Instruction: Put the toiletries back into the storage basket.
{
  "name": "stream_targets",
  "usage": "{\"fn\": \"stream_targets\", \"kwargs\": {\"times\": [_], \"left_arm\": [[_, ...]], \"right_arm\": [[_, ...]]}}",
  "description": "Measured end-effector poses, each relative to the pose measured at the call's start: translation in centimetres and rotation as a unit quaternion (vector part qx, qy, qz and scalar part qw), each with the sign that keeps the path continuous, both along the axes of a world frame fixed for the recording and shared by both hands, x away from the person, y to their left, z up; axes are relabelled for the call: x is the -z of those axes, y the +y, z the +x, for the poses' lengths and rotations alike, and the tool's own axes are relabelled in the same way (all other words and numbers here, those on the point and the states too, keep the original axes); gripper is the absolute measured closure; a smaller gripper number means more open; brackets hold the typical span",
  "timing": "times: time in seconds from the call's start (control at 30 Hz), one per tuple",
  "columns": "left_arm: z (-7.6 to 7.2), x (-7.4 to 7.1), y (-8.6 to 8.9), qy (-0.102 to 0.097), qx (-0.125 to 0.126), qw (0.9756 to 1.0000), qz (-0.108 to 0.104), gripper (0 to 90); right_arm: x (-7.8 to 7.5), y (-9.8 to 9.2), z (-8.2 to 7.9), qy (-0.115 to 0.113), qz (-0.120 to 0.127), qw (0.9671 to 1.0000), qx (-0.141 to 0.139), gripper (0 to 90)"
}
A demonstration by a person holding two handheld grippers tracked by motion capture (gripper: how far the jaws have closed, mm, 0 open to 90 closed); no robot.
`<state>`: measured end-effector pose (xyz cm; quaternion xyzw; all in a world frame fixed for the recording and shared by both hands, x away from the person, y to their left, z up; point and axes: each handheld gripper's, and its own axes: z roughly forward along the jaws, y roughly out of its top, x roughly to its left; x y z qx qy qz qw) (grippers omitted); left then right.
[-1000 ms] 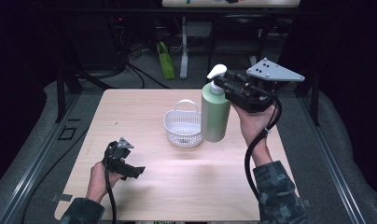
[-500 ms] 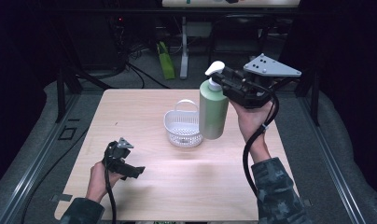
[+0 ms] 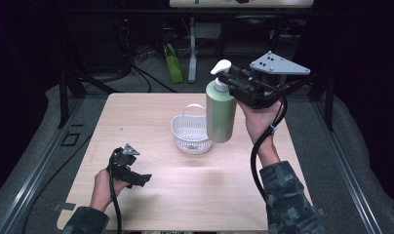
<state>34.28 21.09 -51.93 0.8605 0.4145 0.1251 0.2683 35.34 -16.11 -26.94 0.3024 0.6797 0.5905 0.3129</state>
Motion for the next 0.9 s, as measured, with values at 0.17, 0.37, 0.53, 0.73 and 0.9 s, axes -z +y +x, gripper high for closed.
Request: {"fn": "stream_targets", "kwargs": {"times": [0.17,0.37,0.53,0.73,0.9], "left_arm": [[0.0,0.0,0.0,0.0,-0.001,1.0,-0.001,0.0],[0.0,0.0,0.0,0.0,0.001,1.0,0.0,0.0],[0.0,0.0,0.0,0.0,0.001,1.0,0.001,0.0],[0.0,0.0,0.1,0.0,0.001,1.0,0.001,0.0],[0.0,0.0,0.0,0.0,0.003,1.0,0.001,0.0]], "right_arm": [[-0.1,0.4,0.3,-0.001,-0.002,1.0,-0.001,68.4],[-0.2,0.8,0.7,0.0,-0.002,1.0,-0.001,68.5],[-0.2,1.2,1.1,0.001,-0.001,1.0,-0.001,68.4],[0.1,1.6,1.7,0.005,0.001,1.0,0.001,68.4],[0.2,1.8,2.2,0.006,-0.001,1.0,0.002,68.4]]}}
